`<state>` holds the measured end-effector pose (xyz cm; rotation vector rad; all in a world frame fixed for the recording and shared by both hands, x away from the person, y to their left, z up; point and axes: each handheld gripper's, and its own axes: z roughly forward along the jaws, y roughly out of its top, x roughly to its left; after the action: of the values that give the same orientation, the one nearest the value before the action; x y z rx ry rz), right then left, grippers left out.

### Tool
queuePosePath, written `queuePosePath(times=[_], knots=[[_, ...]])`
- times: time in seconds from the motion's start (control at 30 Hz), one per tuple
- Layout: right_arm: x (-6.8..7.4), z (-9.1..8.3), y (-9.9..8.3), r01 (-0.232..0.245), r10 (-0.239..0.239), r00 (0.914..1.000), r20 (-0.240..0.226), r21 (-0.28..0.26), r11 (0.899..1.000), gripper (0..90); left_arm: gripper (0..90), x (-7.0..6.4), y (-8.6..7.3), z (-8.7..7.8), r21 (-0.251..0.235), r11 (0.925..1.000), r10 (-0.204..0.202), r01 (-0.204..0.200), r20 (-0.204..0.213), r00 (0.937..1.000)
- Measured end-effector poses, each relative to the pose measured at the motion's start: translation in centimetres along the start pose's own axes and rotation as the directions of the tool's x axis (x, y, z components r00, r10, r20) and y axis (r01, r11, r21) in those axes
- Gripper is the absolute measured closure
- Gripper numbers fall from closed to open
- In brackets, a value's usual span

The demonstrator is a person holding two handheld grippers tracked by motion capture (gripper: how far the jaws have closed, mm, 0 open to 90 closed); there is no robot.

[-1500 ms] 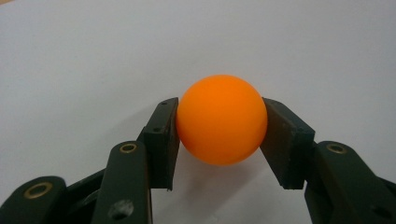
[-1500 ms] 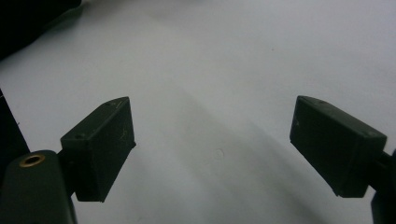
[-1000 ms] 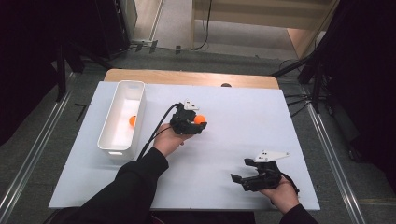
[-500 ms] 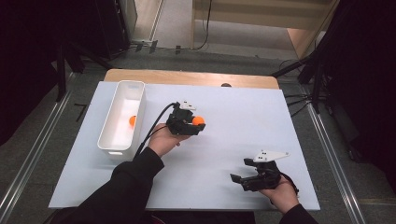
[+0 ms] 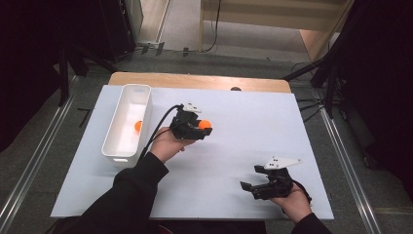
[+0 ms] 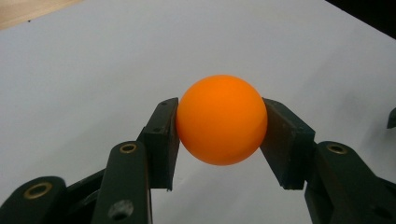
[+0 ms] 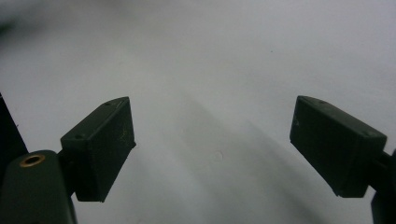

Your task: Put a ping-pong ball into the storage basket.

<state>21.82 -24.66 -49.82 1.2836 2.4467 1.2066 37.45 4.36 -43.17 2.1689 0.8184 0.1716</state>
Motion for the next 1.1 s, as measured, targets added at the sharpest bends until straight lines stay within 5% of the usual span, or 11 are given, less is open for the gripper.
queuePosePath(times=[1.1], knots=[[0.1,0.0,0.0,-0.003,0.003,1.0000,0.002,0.002,1.000,12.4,50.4,1.1,1.0,-4.3,0.059,0.9983,0.003,-0.005,0.032,0.9995]])
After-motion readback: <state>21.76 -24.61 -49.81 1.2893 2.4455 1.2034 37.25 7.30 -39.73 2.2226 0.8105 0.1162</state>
